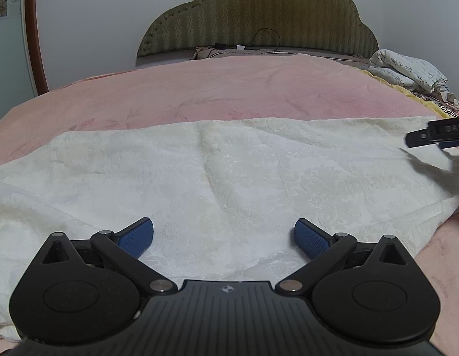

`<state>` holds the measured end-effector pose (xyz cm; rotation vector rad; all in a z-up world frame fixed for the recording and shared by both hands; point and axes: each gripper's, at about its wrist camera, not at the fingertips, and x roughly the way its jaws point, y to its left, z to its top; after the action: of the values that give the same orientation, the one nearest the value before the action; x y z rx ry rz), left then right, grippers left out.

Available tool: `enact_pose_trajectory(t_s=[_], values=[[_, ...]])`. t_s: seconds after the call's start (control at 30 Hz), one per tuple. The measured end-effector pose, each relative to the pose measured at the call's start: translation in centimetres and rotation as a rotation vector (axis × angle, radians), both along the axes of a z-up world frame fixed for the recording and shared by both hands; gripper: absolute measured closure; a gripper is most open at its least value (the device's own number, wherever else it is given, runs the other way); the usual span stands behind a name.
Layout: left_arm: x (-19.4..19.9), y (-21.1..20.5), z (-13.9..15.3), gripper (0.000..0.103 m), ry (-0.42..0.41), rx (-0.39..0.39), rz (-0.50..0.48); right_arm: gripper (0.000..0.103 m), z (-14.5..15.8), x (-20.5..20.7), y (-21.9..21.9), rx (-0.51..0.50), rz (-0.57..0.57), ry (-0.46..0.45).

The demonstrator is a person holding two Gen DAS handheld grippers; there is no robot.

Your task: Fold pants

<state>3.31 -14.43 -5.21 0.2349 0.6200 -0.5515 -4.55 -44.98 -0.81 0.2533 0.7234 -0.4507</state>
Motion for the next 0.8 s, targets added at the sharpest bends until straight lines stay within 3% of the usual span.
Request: enact_pose_trajectory(t_s=[0.23,0.37,0.47,0.6,0.67,0.73,0.8], values=[[0.0,0.1,0.0,0.0,0.003,-0.008,-0.002,0.0,-1.7,5.2,-1.2,-0.054,-0.003,0.055],[0.0,0.2,0.0,0.0,0.005,-0.011,-0.001,0.0,-0.7,5.9,-2.7,0.01,-0.047,0.096],[-0.1,0.1,0.0,0.0,0.005,-0.011,0.0,0.0,0.6,4.2,-1.7,-0.005,-0.071,0.117],[-0.1,0.1,0.0,0.0,0.005,-0.012,-0.001,0.0,-0.4,0.6,1.6,-0.054,0.134,0.194],[-0.1,0.1,0.0,0.0,0.006,-0.012,-0.001,0.0,-0.8,-2.5,1.7,-0.054,0.163,0.151],[-0.1,0.1,-0.1,0.0,0.005,-0.011,-0.001,0.0,-0.7,-5.0,0.9,-0.036,0.158,0.125],[-0.1,0.1,0.0,0.0,0.005,-0.01,0.0,0.0,0.5,-7.1,0.6,-0.077,0.065,0.097]])
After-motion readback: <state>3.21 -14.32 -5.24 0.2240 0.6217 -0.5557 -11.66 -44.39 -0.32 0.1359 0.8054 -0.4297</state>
